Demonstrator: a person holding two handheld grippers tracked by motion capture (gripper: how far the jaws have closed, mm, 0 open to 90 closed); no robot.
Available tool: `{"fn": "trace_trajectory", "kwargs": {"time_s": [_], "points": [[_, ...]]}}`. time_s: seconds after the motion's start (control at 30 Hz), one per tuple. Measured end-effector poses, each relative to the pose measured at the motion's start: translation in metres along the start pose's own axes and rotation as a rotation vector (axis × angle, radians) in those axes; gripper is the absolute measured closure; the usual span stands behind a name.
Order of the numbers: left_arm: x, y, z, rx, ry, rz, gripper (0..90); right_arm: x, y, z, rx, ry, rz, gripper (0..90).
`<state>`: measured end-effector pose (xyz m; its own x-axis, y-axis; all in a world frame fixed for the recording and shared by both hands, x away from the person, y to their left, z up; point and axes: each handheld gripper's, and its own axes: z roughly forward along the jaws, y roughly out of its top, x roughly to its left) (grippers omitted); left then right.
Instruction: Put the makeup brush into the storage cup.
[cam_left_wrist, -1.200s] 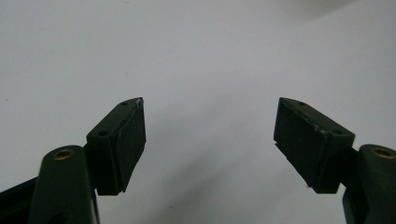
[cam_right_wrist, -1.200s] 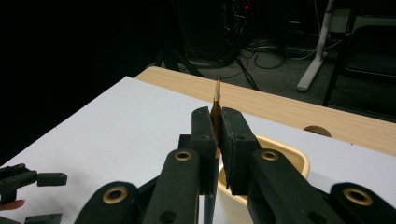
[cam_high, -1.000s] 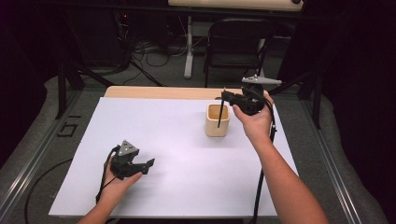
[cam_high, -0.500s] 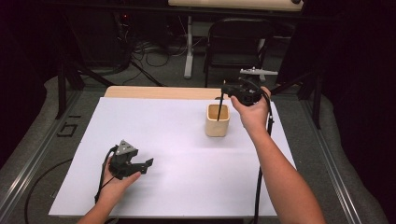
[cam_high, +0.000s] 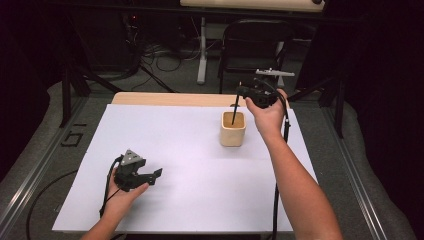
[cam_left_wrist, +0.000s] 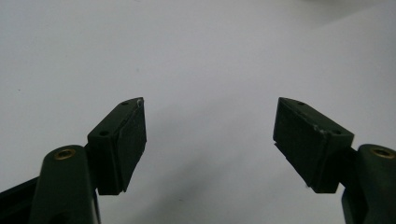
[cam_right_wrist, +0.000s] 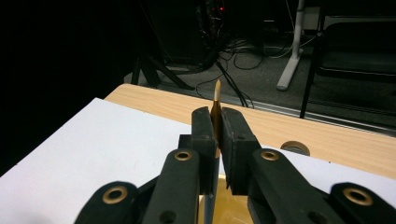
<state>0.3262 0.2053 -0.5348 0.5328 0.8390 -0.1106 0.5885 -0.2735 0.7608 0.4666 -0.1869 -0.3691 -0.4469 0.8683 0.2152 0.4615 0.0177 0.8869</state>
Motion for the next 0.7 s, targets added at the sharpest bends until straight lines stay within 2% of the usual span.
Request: {"fn": "trace_trajectory", "kwargs": {"time_s": [0.33,0.7], "points": [[0.003,0.000,-0.002,-0.002,0.004,0.001,26.0,-0.001,0.000,0.017,0.012,-0.021,-0.006,84.6],[0.006,0.000,-0.004,-0.005,0.002,-0.001,26.0,0.004,-0.004,0.034,0.031,-0.041,-0.029,84.6]]}}
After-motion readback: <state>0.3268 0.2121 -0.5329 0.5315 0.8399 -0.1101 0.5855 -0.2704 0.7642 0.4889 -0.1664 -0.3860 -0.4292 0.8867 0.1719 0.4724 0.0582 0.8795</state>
